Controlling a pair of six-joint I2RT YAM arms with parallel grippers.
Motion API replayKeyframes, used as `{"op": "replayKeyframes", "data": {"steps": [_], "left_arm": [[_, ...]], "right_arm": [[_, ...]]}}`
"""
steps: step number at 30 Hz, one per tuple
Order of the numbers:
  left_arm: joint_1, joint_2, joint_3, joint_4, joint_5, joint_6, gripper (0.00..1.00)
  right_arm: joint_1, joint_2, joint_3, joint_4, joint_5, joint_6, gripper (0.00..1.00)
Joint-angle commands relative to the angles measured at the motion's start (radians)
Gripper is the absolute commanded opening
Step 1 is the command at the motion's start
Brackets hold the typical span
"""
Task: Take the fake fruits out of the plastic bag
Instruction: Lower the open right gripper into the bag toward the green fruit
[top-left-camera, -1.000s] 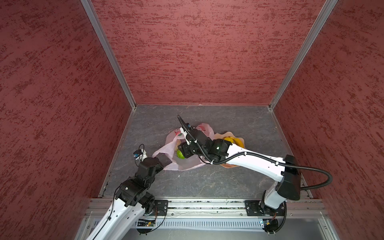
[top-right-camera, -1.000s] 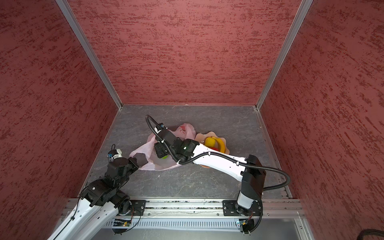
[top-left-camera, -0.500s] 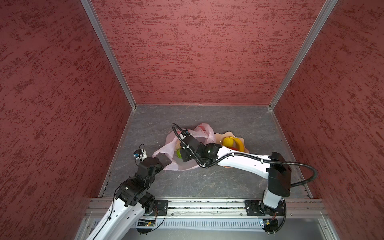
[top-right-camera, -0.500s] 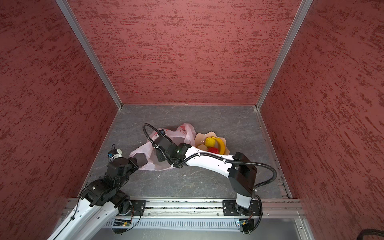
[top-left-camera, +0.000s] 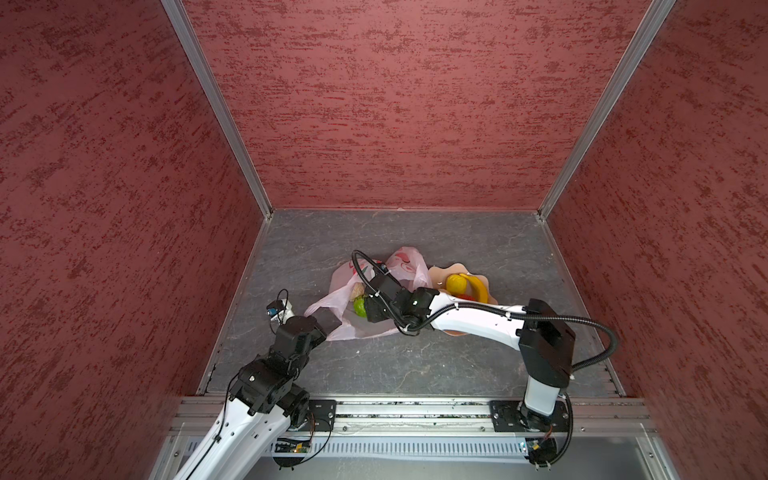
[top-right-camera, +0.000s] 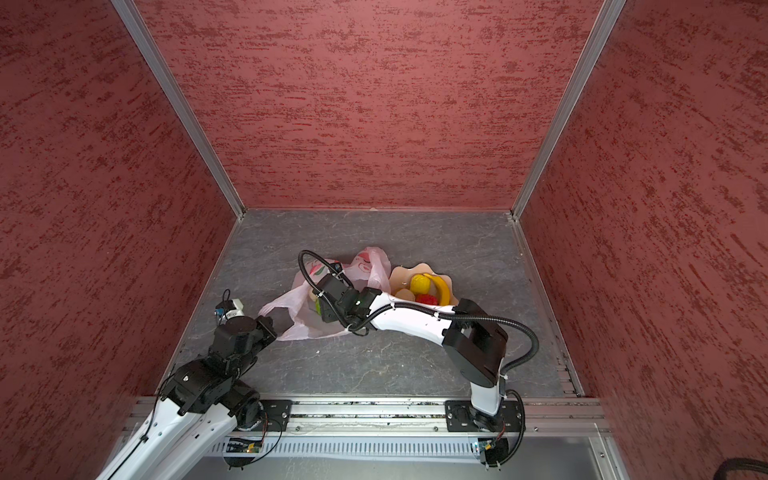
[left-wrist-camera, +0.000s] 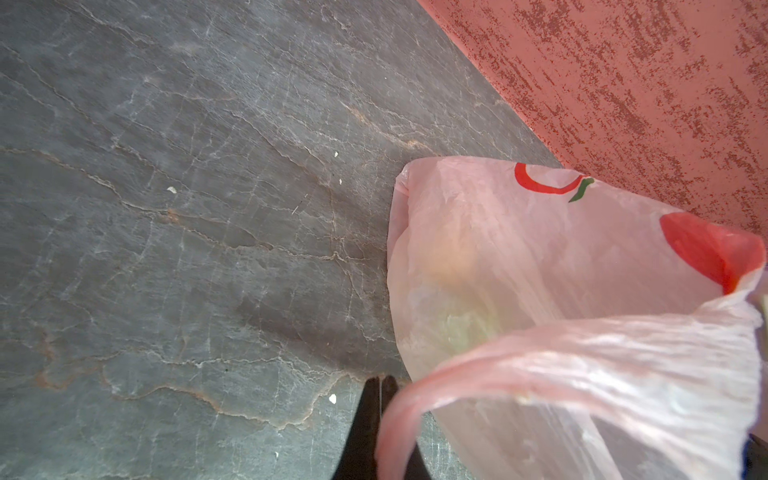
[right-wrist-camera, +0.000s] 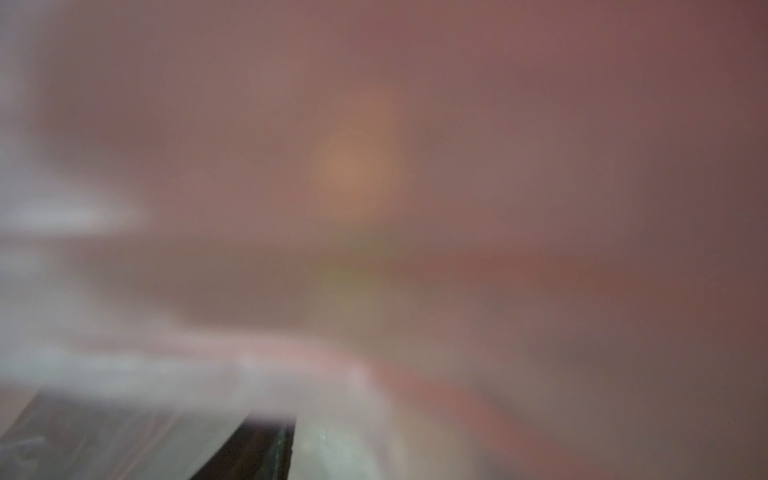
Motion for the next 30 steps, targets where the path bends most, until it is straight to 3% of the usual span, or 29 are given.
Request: {"op": "replayKeyframes", "data": {"steps": [1, 10, 21, 30], "left_arm": [[-0.001, -0.015, 0.023, -0.019, 0.001, -0.005, 0.07], [-0.001, -0.006, 0.022, -0.012, 0.012, -0.013, 0.07], [-0.002, 0.017, 0.024, 0.020, 0.014, -0.008, 0.07], [-0.001, 0.027, 0.039, 0.032, 0.020, -0.001, 0.07]], "right_arm": [[-0.011, 0.022, -0.008, 0.055, -0.004, 0.029, 0.69], [-0.014, 0.050, 0.000, 0.085, -0.011, 0.029, 0.67], [0.036, -0.051, -0.077, 0.138, -0.043, -0.128, 0.60], [0.068, -0.040, -0.079, 0.106, -0.080, -0.178, 0.51]]}}
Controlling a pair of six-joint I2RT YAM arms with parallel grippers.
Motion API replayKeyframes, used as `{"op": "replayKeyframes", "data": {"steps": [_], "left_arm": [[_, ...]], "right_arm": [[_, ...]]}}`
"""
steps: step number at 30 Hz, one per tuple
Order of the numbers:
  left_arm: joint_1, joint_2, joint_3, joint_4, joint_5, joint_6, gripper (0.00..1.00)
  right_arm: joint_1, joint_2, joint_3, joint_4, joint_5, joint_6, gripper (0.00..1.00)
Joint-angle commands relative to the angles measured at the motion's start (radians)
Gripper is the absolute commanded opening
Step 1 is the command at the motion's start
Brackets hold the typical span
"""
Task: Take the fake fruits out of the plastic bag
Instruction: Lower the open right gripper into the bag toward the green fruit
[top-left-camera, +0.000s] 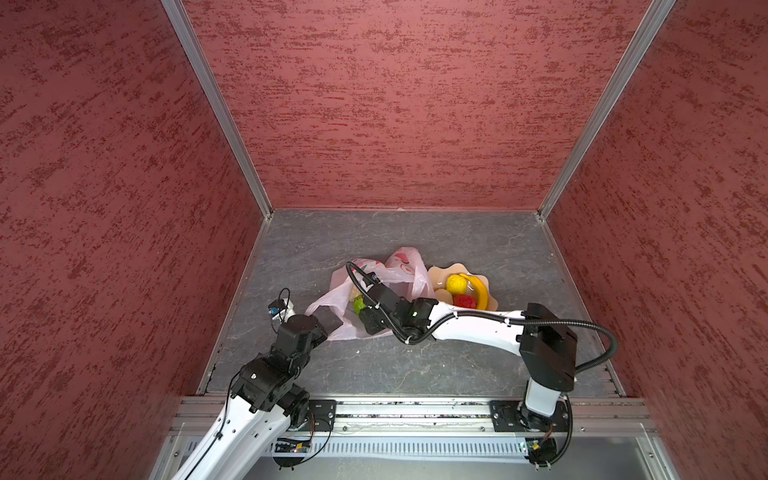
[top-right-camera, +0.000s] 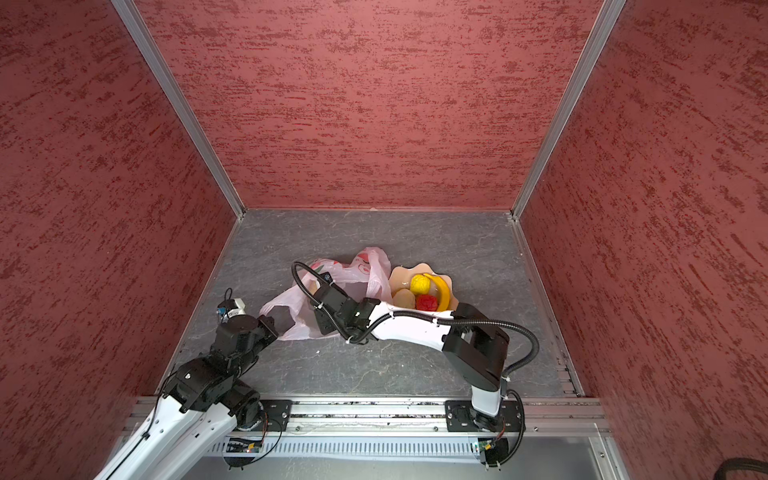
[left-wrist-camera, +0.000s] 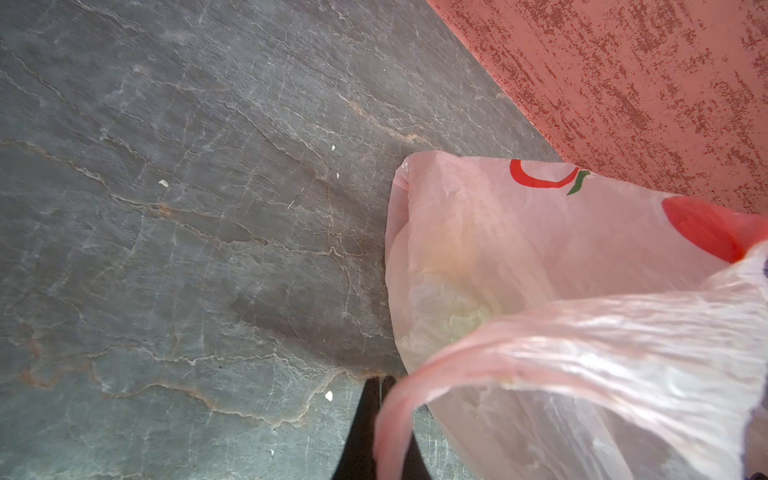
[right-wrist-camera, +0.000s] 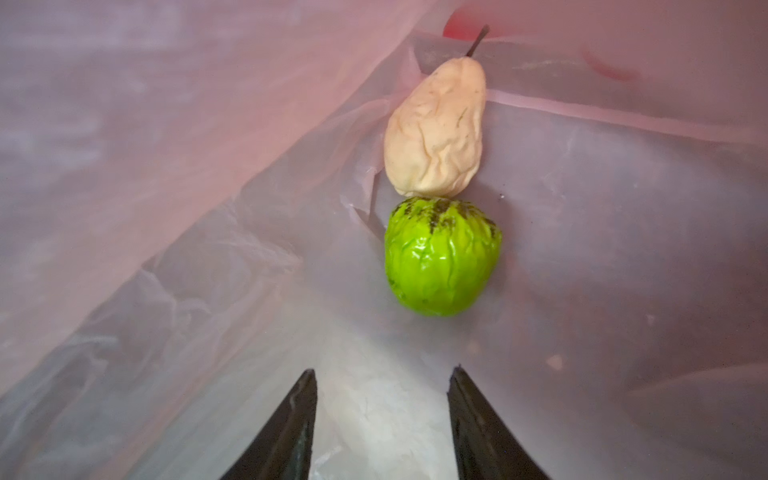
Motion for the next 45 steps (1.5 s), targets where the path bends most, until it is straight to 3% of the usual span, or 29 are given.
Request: {"op": "replayKeyframes", "data": {"steps": [1, 15, 23, 29, 45], "left_arm": [[-0.001, 0.005, 0.038, 0.015, 0.004, 0.006, 0.07], [-0.002, -0.058, 0.046, -0.052, -0.015, 0.007, 0.07], [-0.001, -0.121, 0.026, -0.155, -0.013, -0.006, 0.07], [-0.001, -0.169, 0.010, -0.194, 0.004, -0.021, 0.07], [-0.001, -0.160, -0.013, -0.168, 0.033, -0.021, 0.07]], "right_arm": [[0.007, -0.004, 0.003, -0.010, -0.027, -0.033, 0.50], [-0.022, 0.122, 0.119, -0.126, 0.014, 0.025, 0.50], [-0.074, 0.120, 0.141, -0.091, 0.044, 0.081, 0.66], [-0.100, 0.160, 0.167, -0.060, 0.037, 0.107, 0.73], [-0.115, 0.281, 0.278, -0.012, -0.006, 0.118, 0.79]]}}
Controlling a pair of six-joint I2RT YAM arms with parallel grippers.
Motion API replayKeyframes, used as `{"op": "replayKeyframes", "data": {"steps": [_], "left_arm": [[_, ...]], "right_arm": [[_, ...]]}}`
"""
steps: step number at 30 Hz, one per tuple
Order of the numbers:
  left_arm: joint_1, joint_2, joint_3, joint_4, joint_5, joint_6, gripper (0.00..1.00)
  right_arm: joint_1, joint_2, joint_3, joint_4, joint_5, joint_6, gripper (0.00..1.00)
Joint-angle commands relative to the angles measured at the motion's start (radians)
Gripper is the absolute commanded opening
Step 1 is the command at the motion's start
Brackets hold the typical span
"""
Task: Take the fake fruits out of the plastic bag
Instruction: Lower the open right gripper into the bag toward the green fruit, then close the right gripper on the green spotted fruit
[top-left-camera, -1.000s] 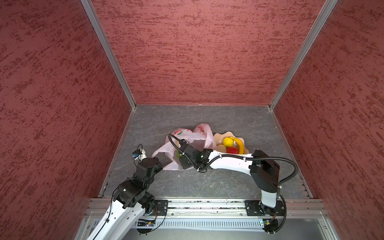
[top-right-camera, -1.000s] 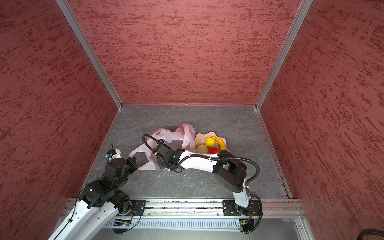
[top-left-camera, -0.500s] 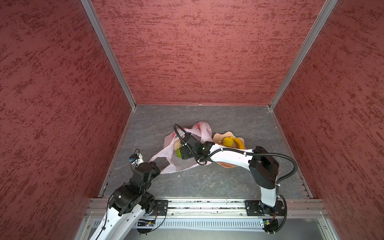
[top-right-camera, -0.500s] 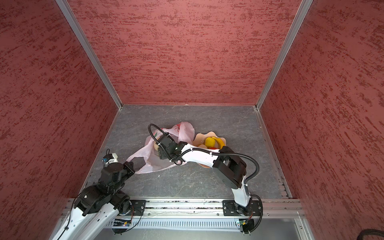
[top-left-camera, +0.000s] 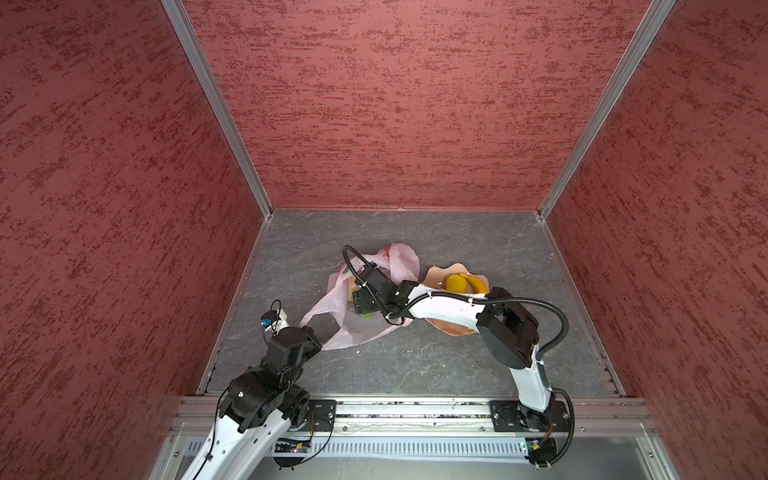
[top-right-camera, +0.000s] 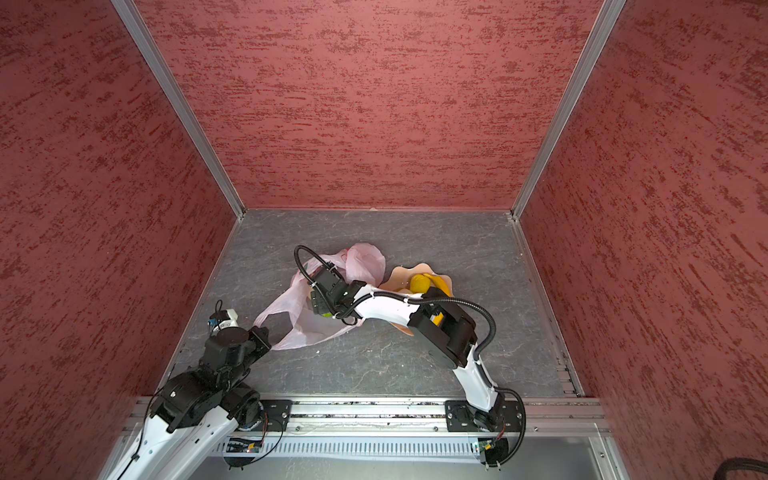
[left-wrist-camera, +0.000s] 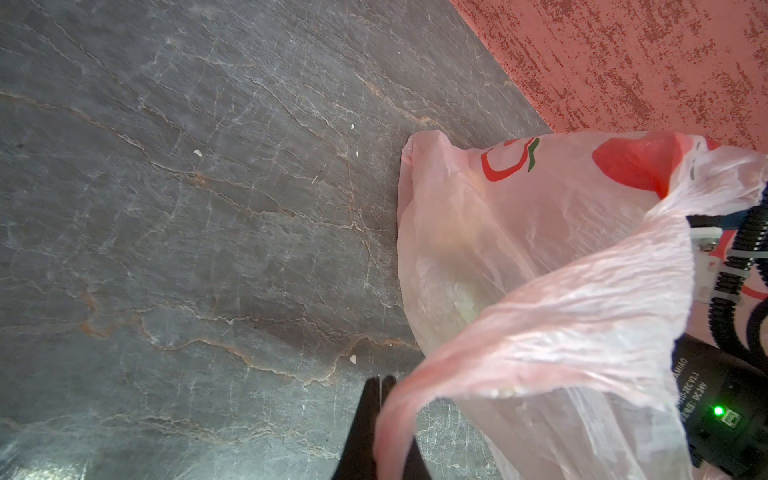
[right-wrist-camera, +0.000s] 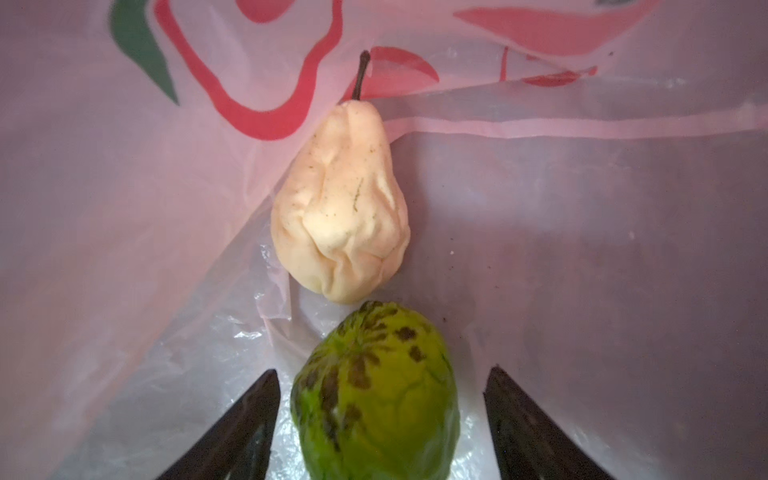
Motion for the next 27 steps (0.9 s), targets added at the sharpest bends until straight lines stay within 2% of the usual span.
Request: {"op": "replayKeyframes", "data": {"steps": [1, 17, 22, 27], "left_arm": [[-0.001, 0.005, -0.012, 0.005, 0.009, -0.001, 0.07], [0.000, 0.006, -0.027, 0.031, 0.019, -0.002, 0.07], [-0.001, 0.011, -0.030, 0.045, 0.019, -0.002, 0.07], [-0.001, 0.021, -0.027, 0.066, 0.014, -0.001, 0.07]], "right_arm": [[-0.004, 0.025, 0.041, 0.027, -0.012, 0.021, 0.79], [-0.005, 0.070, 0.051, 0.009, -0.037, 0.029, 0.77], [-0.005, 0.069, 0.042, 0.010, -0.047, 0.033, 0.71], [-0.006, 0.041, 0.018, 0.023, -0.045, 0.033, 0.59]]}}
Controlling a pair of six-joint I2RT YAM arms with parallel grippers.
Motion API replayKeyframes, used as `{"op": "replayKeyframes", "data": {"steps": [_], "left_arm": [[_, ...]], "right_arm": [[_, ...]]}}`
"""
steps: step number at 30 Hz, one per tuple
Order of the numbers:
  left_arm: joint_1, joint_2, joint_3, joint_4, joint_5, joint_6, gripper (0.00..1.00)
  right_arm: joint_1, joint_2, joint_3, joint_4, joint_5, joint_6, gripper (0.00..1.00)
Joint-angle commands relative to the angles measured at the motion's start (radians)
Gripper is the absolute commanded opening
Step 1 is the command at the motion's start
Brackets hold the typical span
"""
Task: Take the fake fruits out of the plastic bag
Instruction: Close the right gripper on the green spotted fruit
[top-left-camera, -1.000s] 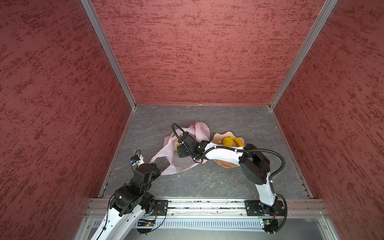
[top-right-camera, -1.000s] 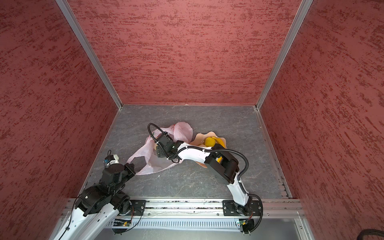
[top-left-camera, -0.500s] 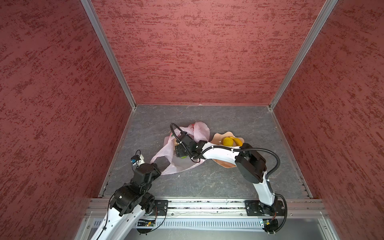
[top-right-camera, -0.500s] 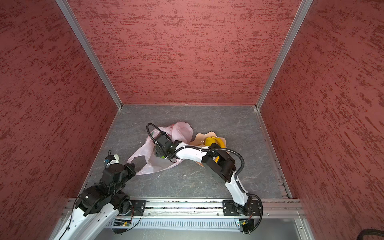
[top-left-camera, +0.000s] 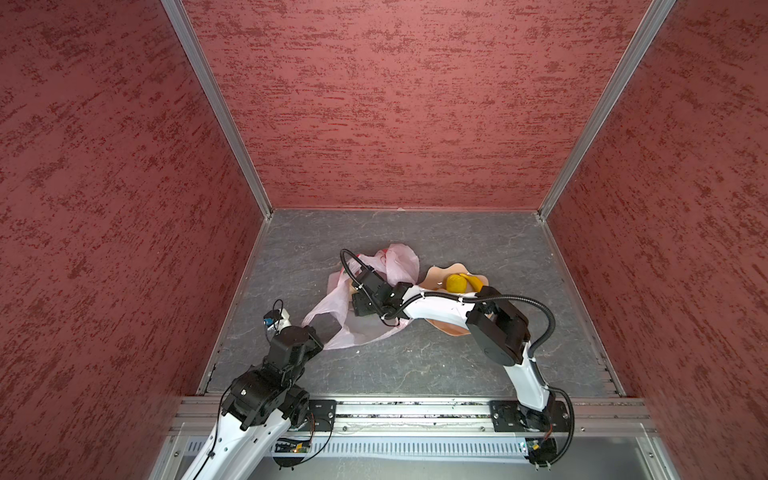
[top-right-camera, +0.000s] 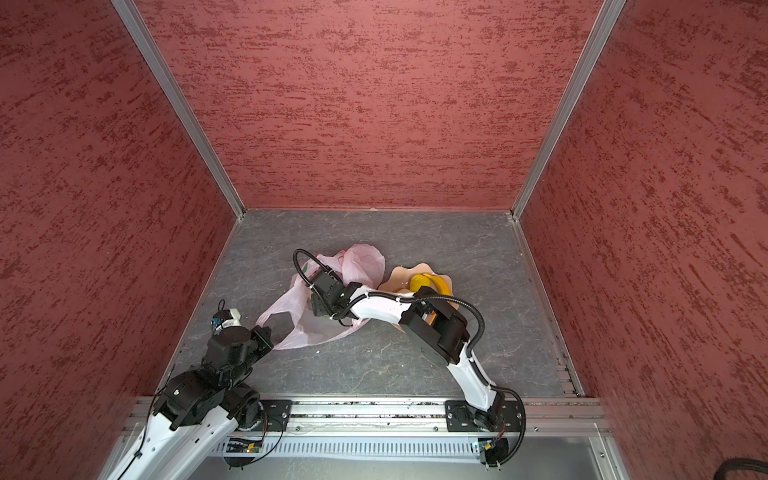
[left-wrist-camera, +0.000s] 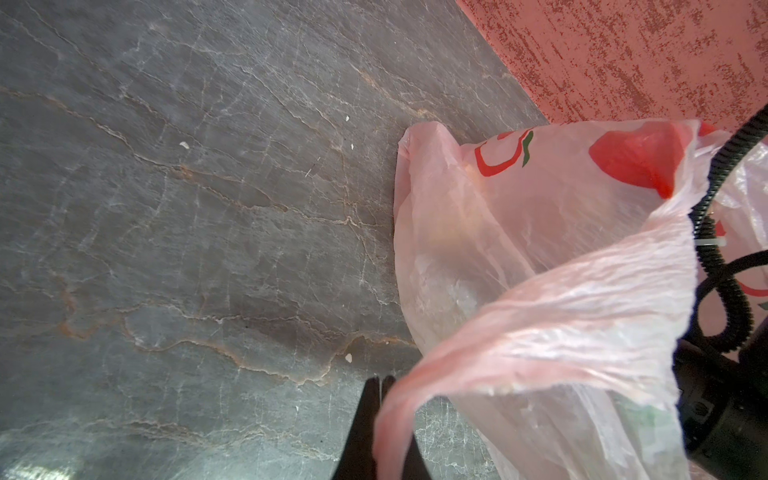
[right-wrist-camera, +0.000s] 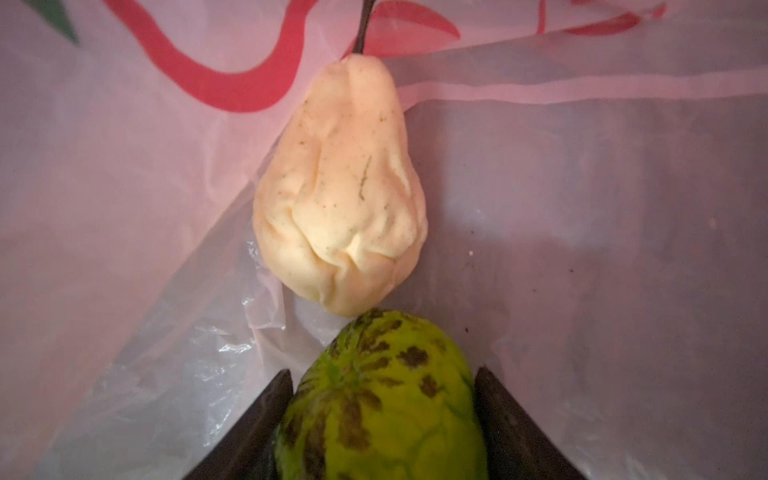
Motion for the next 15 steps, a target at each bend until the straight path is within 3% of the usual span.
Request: {"op": "replayKeyframes", "data": {"steps": [1, 15], "left_arm": [[-0.002, 0.010, -0.008, 0.040, -0.003, 0.000, 0.07], [-0.001, 0.098, 0.033, 0.118, -0.029, 0.014, 0.07]], "right_arm": [[-0.004, -0.032, -0.011, 0.016, -0.008, 0.010, 0.57], [0.001, -0.218, -0.105, 0.016, -0.066, -0.028, 0.49]]}}
